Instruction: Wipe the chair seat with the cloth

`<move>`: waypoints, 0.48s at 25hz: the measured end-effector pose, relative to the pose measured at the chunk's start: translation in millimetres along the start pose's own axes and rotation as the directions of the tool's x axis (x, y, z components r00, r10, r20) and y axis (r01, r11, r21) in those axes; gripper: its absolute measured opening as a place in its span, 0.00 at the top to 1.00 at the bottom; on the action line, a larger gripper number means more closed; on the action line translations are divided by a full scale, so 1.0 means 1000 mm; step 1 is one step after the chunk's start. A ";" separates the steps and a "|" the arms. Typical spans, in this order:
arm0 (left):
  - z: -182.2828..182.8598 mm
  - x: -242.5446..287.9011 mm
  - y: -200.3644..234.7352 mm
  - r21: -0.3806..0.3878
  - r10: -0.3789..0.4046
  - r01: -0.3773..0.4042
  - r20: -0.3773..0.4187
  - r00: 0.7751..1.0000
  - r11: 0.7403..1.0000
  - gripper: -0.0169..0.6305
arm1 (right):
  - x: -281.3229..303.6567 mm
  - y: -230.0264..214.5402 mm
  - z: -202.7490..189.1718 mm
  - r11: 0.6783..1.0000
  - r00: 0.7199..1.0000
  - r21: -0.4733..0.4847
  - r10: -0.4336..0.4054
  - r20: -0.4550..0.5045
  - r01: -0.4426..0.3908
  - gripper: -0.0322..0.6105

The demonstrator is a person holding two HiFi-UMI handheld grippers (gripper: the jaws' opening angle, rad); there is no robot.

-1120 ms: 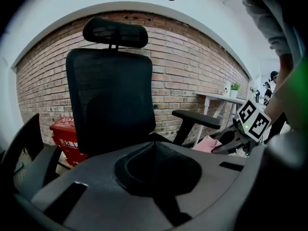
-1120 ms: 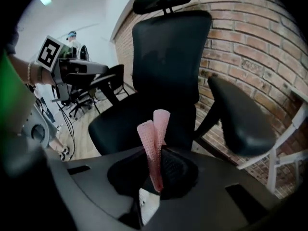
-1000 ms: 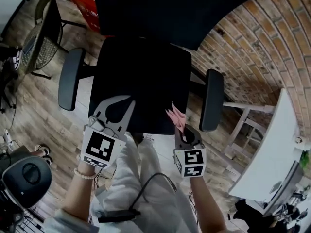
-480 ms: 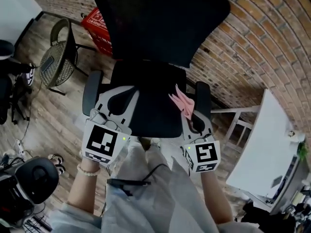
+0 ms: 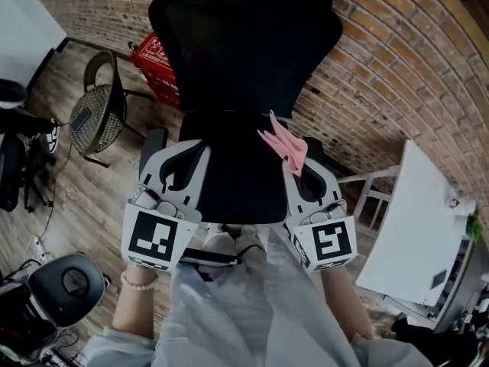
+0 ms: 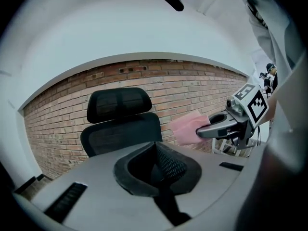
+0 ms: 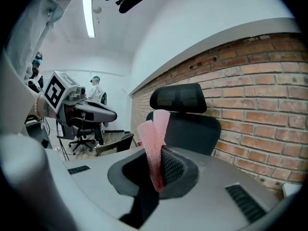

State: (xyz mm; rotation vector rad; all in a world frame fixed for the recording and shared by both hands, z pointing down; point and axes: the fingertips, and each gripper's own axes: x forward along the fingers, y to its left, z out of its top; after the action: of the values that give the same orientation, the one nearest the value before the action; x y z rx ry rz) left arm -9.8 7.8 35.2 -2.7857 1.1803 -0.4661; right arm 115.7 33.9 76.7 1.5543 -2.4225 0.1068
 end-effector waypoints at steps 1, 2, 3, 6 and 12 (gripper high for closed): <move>0.004 -0.002 0.000 0.000 0.002 -0.002 0.004 1.000 1.000 0.95 | -0.001 0.000 0.005 1.000 1.000 -0.005 0.003 0.009 -0.003 0.86; 0.007 -0.003 0.000 0.002 0.002 -0.002 0.008 1.000 1.000 0.95 | -0.003 0.001 0.009 1.000 1.000 -0.009 0.005 0.015 -0.005 0.86; 0.009 -0.003 -0.001 0.002 -0.002 0.001 0.010 1.000 1.000 0.95 | -0.005 0.001 0.012 1.000 1.000 -0.011 0.007 0.020 -0.006 0.86; 0.015 -0.005 -0.002 0.007 -0.016 0.016 0.012 1.000 1.000 0.95 | -0.008 0.003 0.020 1.000 1.000 -0.013 0.007 0.028 -0.007 0.86; 0.021 -0.007 -0.004 0.041 -0.046 0.046 0.009 0.999 0.998 0.95 | -0.009 0.009 0.024 1.000 0.999 -0.018 0.019 0.027 -0.019 0.86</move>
State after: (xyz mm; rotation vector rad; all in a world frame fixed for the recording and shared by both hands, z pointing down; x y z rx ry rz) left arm -4.8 14.6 14.0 -2.7826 1.0945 -0.4743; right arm 106.9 41.0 51.8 1.5350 -2.4523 0.0675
